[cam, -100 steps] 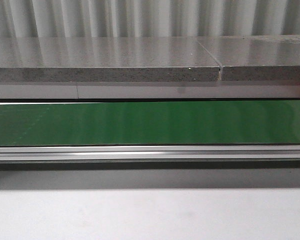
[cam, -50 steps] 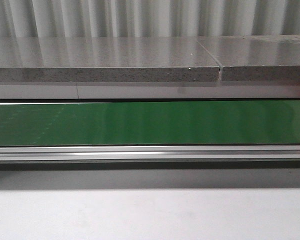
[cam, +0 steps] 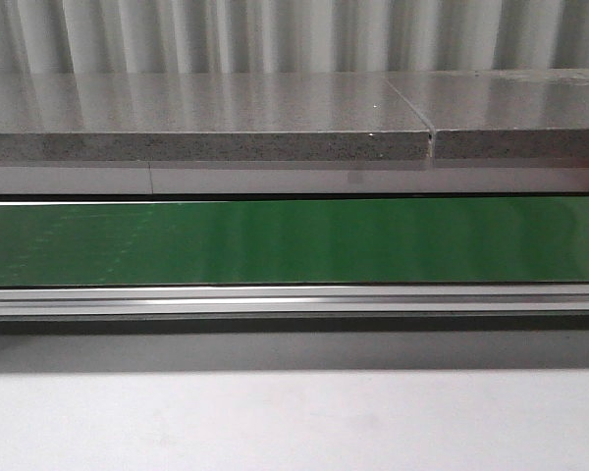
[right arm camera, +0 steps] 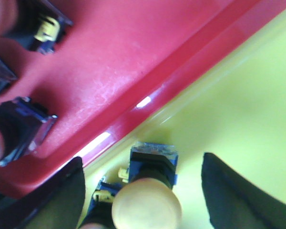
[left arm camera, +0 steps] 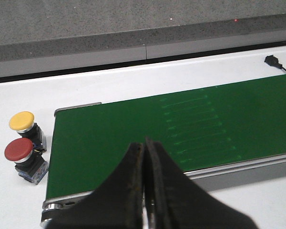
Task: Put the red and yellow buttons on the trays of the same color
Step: 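Raise the right gripper back above the belt end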
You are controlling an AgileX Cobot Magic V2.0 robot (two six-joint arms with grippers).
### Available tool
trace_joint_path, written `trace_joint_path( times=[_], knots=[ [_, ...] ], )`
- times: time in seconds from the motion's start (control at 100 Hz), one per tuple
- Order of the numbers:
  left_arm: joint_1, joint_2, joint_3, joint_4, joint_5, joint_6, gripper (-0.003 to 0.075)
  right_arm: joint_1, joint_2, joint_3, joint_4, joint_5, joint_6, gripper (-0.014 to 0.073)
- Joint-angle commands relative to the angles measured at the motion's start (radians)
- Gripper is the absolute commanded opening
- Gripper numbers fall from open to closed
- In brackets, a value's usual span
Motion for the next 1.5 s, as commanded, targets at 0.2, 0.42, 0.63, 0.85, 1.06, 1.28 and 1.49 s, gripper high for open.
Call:
trace_joint_path(
  times=[0.2,0.42,0.63,0.85,1.06,1.28,1.49],
  knots=[
    [-0.007,0.005,-0.029,-0.007,-0.071,0.001,-0.002,0.04,-0.241,-0.02,-0.036,-0.002,-0.051,0.0465],
    [-0.007,0.005,-0.029,-0.007,-0.071,0.001,-0.002,0.18,-0.36,0.058,-0.04,-0.021,-0.057,0.0157],
    [-0.007,0.005,-0.029,-0.007,-0.071,0.001,-0.002,0.325,-0.484,0.186,-0.047,-0.101,-0.057,-0.0069],
    [-0.007,0.005,-0.029,-0.007,-0.071,0.001,-0.002,0.5,-0.62,0.286,-0.047,-0.159,-0.058,-0.0065],
    [-0.007,0.005,-0.029,-0.007,-0.071,0.001,-0.002,0.653,-0.761,0.41,-0.049,-0.195,-0.081,-0.0065],
    [-0.007,0.005,-0.029,-0.007,-0.071,0.001,-0.002,0.753,-0.936,0.582,-0.049,-0.253,-0.138,-0.0065],
    [-0.007,0.005,-0.029,-0.007,-0.071,0.001,-0.002,0.763,-1.132,0.725,-0.049,-0.279,-0.138,-0.0065]
  ],
)
